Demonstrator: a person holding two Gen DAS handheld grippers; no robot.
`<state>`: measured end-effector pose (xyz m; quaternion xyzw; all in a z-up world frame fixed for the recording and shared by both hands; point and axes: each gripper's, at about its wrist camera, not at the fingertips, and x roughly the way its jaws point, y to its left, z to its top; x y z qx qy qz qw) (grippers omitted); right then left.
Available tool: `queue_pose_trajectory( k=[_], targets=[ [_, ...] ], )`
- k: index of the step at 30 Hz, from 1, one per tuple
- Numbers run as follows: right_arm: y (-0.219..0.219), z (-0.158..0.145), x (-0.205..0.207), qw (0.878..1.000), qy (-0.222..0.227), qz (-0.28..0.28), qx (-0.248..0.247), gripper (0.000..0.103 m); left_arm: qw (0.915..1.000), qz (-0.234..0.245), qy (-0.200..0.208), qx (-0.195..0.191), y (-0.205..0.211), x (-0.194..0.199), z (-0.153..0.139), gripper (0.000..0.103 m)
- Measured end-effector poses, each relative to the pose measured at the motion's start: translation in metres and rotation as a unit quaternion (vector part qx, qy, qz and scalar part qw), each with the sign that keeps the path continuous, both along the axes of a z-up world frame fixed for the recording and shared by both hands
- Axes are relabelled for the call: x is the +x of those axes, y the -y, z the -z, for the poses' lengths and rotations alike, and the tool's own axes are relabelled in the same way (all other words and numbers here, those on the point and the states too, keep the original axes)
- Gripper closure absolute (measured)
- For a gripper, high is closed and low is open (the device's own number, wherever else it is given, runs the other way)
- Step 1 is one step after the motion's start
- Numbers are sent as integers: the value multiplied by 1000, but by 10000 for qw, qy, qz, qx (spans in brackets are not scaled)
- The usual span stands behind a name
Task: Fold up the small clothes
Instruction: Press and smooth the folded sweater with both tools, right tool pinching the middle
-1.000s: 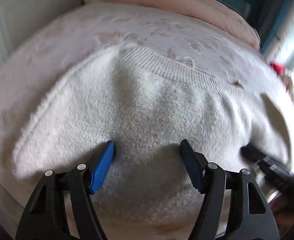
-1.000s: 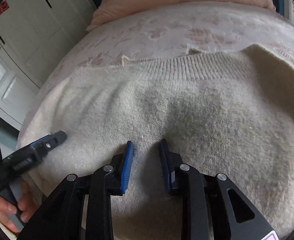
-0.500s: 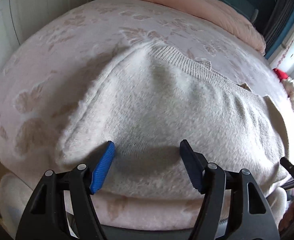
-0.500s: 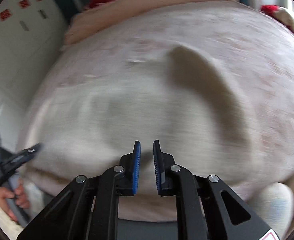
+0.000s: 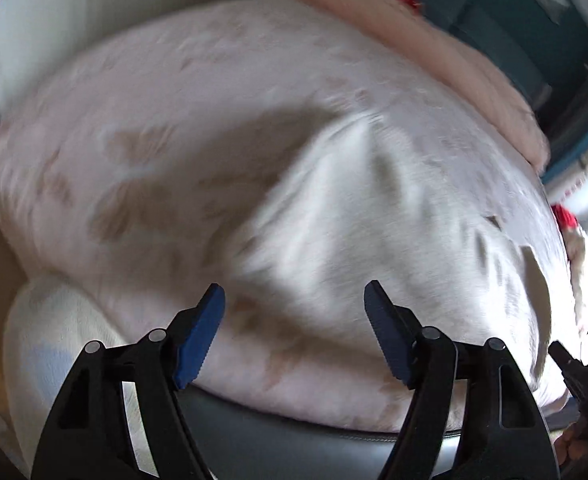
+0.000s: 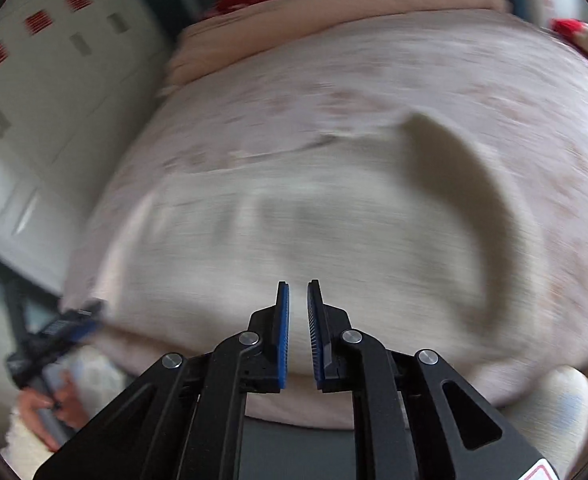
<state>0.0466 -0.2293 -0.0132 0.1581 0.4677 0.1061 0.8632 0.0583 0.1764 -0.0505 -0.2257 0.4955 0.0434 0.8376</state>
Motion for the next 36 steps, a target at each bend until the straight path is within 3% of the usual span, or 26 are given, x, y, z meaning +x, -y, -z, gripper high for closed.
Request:
queue_pose_trajectory(
  k=[3,7,10,12,14,18,21,25,28,31,32,33,34,36],
  targets=[
    [-58,11,17,9980,-130,-603,-121,94,9996,-198,-158,-160,-12,-4,17,33],
    [-117,72,23,9849,-861,-1289,-769,99,9997,-148,-70,-198,-15,-10,20,33],
    [-112,62,16,9890,-808,-1100,-578,97,9990,-152,97,-409,-18,-13,13,32],
    [-103,40,16,9921,-676,-1016,-298,97,9973,-206,277,-650,-22,-15,8,19],
    [-95,19,23,9948,-414,-880,-307,97,9947,-363,393,-876,-23,-12,7,15],
    [-82,3,56,9971,-337,-565,-376,97,9938,-429,73,-1026,-12,7,22,15],
    [-81,13,86,9967,-496,-348,-546,97,9947,-499,-1,-902,-7,14,32,10],
    [-81,64,115,9905,-1081,-284,-802,100,9972,-412,96,-615,3,19,33,5],
    [-82,70,117,9918,-947,-216,-829,101,9988,-295,160,-352,9,19,34,5],
    [-87,71,115,9908,-842,-294,-1017,101,9980,-375,283,-415,6,16,34,6],
    [-88,71,114,9907,-812,-319,-1046,101,9974,-426,361,-457,5,16,32,9],
    [-88,72,114,9907,-799,-332,-1046,101,9962,-524,529,-462,1,15,28,30],
    [-87,72,115,9911,-805,-336,-1009,101,9958,-497,617,-464,-1,15,26,66],
    [-87,74,115,9916,-822,-332,-944,101,9945,-346,606,-786,-7,21,24,77]
  ],
)
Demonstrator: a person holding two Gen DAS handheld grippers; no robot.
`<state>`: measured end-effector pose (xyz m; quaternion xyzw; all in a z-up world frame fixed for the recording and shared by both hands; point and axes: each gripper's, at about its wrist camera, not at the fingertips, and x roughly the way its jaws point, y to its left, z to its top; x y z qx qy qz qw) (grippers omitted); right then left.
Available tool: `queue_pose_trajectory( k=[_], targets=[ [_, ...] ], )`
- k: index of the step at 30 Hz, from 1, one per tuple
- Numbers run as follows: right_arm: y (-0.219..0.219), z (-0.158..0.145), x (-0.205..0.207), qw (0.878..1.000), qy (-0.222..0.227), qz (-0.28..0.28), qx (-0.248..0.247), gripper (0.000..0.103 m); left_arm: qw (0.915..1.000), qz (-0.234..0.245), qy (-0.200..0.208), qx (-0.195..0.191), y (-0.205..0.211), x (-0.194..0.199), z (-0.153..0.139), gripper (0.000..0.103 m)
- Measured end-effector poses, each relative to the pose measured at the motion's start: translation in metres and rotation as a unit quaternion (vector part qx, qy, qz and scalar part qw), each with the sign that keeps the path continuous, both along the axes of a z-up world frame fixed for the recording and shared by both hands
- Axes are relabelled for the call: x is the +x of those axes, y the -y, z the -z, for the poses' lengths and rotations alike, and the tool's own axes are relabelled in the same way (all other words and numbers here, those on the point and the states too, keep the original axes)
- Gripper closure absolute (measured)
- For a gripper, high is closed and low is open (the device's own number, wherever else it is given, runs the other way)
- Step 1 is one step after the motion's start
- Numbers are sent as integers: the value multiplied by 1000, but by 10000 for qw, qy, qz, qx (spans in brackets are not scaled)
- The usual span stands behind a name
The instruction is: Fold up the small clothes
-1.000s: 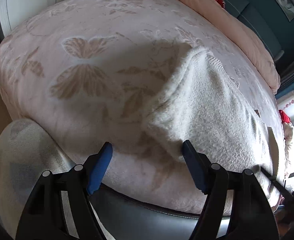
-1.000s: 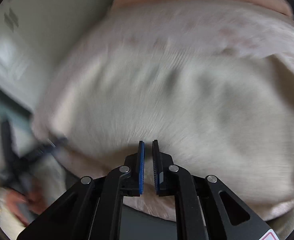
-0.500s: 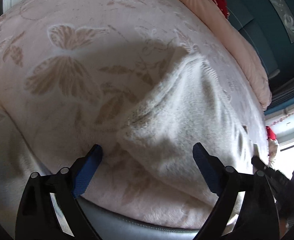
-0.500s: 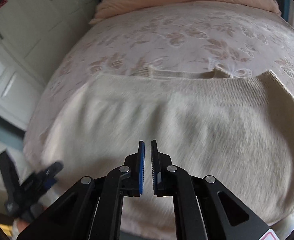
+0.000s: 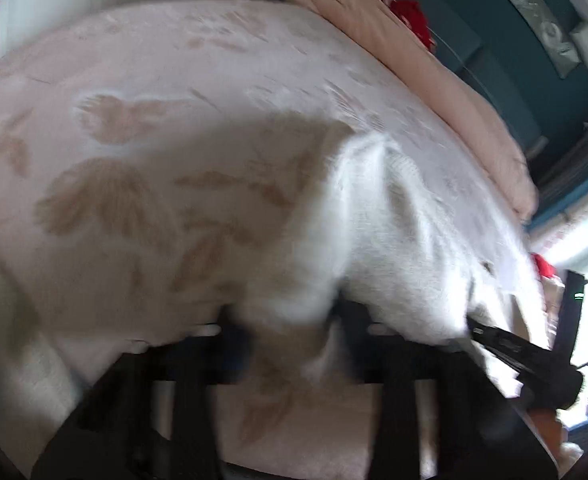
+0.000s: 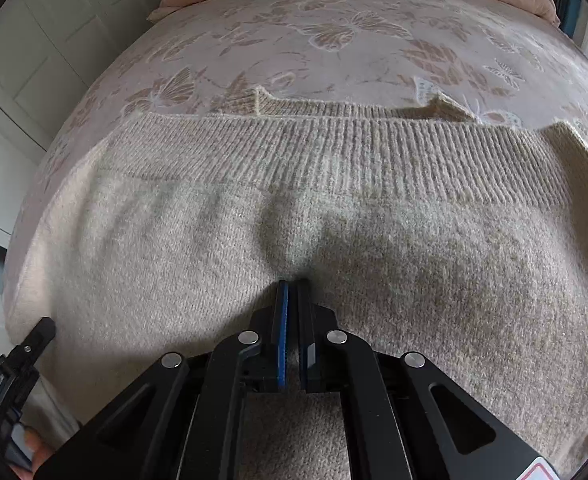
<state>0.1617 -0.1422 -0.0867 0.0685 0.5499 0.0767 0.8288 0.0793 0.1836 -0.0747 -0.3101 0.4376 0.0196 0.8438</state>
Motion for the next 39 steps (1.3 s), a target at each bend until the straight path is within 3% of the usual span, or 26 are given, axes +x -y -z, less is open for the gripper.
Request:
queue_pose_trajectory(
  k=[3,7,9,11,13,15,18,20,22,25,27,29,32,34,37,38,39],
  targets=[
    [2,0,1,10000,47,-71,31,101,9997,91,239,32,2,-1,-23,82],
    [9,-1,-2,9997,107,-12,236,101,9912,777,972,442,41,-1,-92,84],
    [20,-6,-5,9982,110,71,580,101,9803,1290,1343,661,79,-1,-131,84],
    [39,-19,-14,9942,171,222,1040,96,9665,1830,1595,835,120,-4,-155,84],
    [64,-33,-31,9915,381,390,1181,93,9519,2347,1724,955,161,-8,-166,84],
    [107,-44,-60,9865,558,680,1382,86,9384,2817,1682,1083,201,-12,-160,84],
    [160,-45,-95,9819,590,1114,1415,79,9269,3376,1134,1183,259,-10,-118,76],
    [193,-43,-121,9797,512,1398,1340,73,9197,3539,788,1507,283,-20,-86,69],
    [211,-44,-141,9781,503,1500,1352,67,9158,3609,713,1611,283,-40,-72,42],
    [216,-55,-155,9757,621,1433,1539,39,9129,3384,1218,1932,257,-74,-83,11],
    [206,-60,-145,9729,631,1276,1825,27,9103,3173,1390,2265,240,-93,-88,9],
    [191,-61,-131,9694,529,1121,2119,25,9072,3043,1282,2608,229,-100,-87,8],
    [162,-55,-105,9640,181,951,2477,24,9197,2724,830,2704,206,-86,-78,8],
    [139,-50,-92,9671,-120,843,2397,24,9276,2553,650,2649,198,-77,-69,8],
    [115,-43,-85,9720,-382,774,2185,24,9266,2543,513,2723,196,-57,-53,8],
    [107,-40,-79,9725,-445,762,2157,29,9267,2558,497,2708,197,-51,-47,9],
    [100,-39,-75,9736,-460,713,2121,54,9273,2573,467,2680,196,-48,-41,11]
  ],
)
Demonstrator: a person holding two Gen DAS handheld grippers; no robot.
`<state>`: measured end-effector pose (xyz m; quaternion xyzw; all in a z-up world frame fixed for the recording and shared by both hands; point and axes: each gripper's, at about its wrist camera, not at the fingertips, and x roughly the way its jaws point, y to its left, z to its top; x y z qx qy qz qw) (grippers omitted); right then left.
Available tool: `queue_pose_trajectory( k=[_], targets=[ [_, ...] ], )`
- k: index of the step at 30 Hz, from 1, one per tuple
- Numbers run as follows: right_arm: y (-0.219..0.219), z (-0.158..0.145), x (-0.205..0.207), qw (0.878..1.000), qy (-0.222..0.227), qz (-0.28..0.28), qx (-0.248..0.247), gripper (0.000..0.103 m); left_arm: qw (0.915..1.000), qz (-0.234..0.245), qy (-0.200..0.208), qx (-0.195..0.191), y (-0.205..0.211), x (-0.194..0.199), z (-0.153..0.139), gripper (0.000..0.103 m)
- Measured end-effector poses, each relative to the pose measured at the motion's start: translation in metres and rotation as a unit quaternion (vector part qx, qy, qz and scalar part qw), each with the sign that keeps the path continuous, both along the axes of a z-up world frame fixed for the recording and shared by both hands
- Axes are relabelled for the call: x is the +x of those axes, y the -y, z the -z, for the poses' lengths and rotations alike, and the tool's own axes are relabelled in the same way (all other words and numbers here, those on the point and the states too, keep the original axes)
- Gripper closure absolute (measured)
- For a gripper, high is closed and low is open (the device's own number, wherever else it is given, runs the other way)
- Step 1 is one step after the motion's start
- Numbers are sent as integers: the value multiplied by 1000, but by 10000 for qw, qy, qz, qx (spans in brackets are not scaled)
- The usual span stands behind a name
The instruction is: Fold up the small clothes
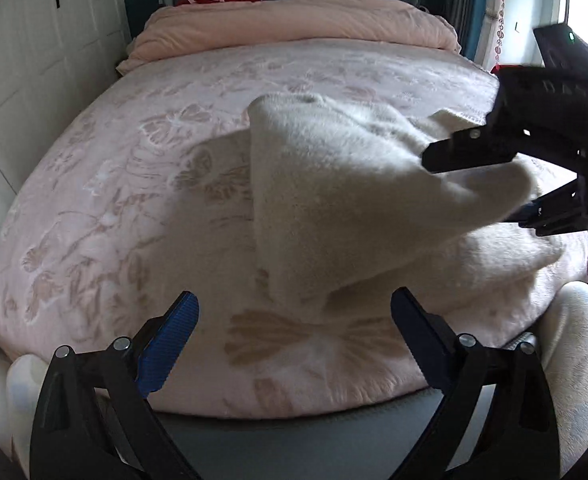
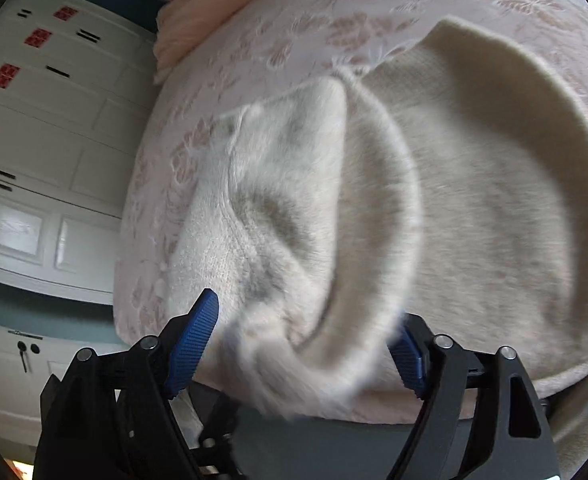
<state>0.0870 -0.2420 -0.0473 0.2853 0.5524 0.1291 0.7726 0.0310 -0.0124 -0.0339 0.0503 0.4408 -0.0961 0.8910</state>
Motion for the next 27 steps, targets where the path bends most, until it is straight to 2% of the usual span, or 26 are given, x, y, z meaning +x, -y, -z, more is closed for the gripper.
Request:
queue_pose_trajectory(
  k=[1,2,4,6,7,8,10,11,12,14,15,16,17,19,22,25,27],
  targets=[
    [-7,-3,5,9999,53,-44,-108,73,10000,-1,-89,-44,-1,6,5,23],
    [-10,-10,7,9997,158,-64,-197,78,9997,25,-222,-84,0,11,9,33],
    [-9,-46,4,9964,836,-19,-172,82,9984,4,-510,-230,-1,22,13,74],
    [-1,-87,-6,9880,1532,21,-187,83,9962,-25,-657,-568,-5,26,9,86],
    [5,-101,-9,9838,1779,31,-231,83,9948,7,-626,-800,-5,26,2,86],
    [17,-117,-19,9773,2078,54,-420,83,9945,67,-576,-875,-3,25,-2,87],
    [37,-120,-35,9713,2227,168,-817,83,9949,326,-486,-818,13,22,-9,90],
    [53,-107,-40,9716,2108,279,-1036,83,9948,411,-536,-764,21,22,-7,90],
    [72,-79,-42,9747,1777,459,-1277,83,9947,445,-617,-691,27,23,-1,91],
    [106,-13,-43,9844,875,828,-1280,83,9937,487,-788,-636,35,24,12,91],
    [118,15,-46,9870,514,984,-1164,83,9931,493,-853,-642,36,24,17,90],
    [127,35,-52,9893,427,1127,-824,83,9926,511,-896,-643,39,22,20,90],
    [135,41,-61,9882,618,1363,-315,82,9933,524,-870,-555,42,19,20,91],
    [133,40,-61,9869,633,1471,-168,80,9942,577,-811,-402,44,17,20,91],
    [122,28,-47,9890,669,1240,-461,72,9935,470,-898,-527,39,20,20,90],
    [124,11,-30,9888,763,1248,-281,56,9937,436,-899,-506,38,19,18,90],
    [132,8,-17,9895,750,1230,-136,42,9940,440,-889,-459,40,18,18,90]
  ],
)
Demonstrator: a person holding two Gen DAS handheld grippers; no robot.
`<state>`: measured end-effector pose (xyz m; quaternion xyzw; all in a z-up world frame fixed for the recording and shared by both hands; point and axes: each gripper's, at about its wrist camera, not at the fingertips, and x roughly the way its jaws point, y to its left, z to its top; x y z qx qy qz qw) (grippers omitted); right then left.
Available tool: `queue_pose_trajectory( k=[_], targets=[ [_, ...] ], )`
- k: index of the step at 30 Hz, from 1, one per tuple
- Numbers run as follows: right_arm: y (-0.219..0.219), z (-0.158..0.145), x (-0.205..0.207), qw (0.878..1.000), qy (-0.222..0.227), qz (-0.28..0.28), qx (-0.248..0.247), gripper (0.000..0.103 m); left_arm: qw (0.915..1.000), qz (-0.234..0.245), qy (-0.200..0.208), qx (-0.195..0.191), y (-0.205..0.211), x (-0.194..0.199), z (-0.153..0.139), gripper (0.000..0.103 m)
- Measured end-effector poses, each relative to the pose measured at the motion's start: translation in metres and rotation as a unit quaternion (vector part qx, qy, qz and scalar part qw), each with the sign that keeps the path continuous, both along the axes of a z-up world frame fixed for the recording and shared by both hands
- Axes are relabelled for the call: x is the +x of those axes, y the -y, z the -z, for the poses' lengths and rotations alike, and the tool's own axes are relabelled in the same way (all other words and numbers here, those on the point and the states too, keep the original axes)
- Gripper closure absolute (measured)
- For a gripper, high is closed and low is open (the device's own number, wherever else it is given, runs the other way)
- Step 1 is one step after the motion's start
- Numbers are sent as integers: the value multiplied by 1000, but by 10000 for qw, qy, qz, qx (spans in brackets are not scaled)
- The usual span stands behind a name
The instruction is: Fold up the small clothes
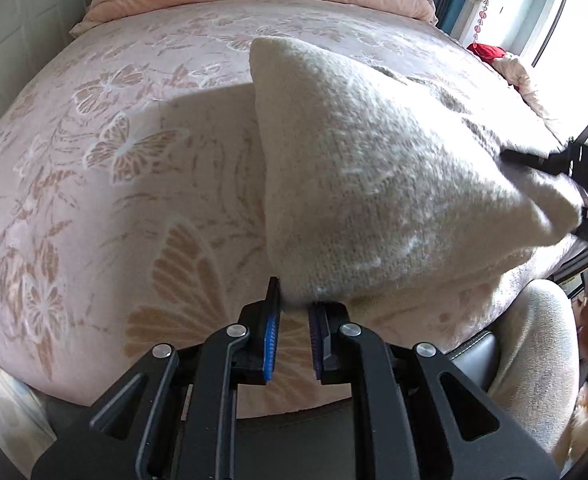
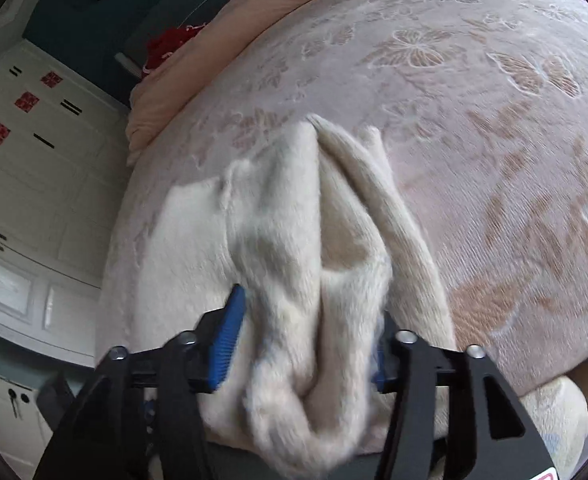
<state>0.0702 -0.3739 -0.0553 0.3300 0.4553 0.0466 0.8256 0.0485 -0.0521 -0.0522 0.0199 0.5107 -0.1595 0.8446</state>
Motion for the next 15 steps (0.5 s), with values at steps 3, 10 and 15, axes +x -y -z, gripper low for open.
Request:
queue_pose_trajectory(
  k=[3,10,15],
  targets=[
    [6,12,15,9994,-276,-112,155,38,10000,-43,-15,9,2,0,-1,90],
    [-16,-64,8,9936,978,-288,-481,89,10000,13,-5,-1,1,1,-7,91],
    [5,-46,3,9882,687,-107,-1367,89,9998,192,59,75,16,1,-7,89]
  ],
)
